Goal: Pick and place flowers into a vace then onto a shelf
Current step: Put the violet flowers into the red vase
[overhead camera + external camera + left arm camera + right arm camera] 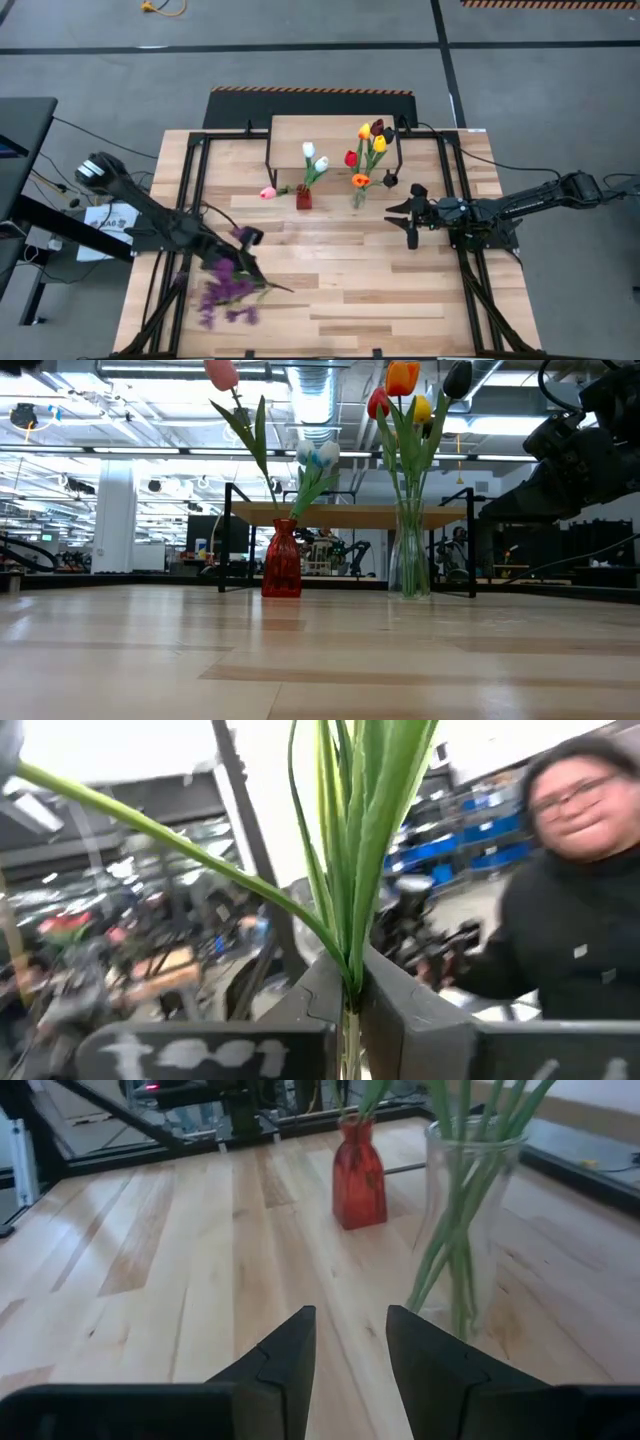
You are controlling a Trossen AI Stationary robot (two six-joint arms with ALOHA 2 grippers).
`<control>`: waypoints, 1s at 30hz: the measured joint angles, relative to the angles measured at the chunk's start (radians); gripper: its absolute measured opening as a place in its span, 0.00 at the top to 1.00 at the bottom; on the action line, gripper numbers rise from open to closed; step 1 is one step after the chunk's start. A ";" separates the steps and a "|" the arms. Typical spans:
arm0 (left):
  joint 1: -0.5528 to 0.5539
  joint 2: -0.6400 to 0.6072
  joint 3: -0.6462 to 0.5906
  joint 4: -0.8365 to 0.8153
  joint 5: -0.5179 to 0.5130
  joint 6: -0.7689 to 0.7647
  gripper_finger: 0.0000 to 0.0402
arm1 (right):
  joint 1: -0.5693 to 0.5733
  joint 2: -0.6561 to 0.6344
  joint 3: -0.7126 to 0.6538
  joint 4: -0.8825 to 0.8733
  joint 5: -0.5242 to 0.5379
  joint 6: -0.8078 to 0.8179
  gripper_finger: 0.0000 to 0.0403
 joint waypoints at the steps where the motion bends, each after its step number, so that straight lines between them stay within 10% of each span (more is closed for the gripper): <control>1: 0.009 -0.056 0.011 -0.069 0.021 0.000 0.99 | 0.000 0.000 0.000 0.003 0.009 -0.001 0.71; 9: 0.121 -0.418 0.181 -0.635 0.000 0.016 0.99 | 0.000 0.000 0.000 0.019 0.015 -0.035 0.71; 18: 0.294 -0.516 0.407 -0.975 0.020 0.051 0.99 | 0.000 0.000 0.000 0.047 0.015 -0.068 0.71; 30: 0.725 -0.410 0.700 -1.180 0.468 0.111 0.99 | 0.000 0.000 0.000 0.055 0.015 -0.140 0.71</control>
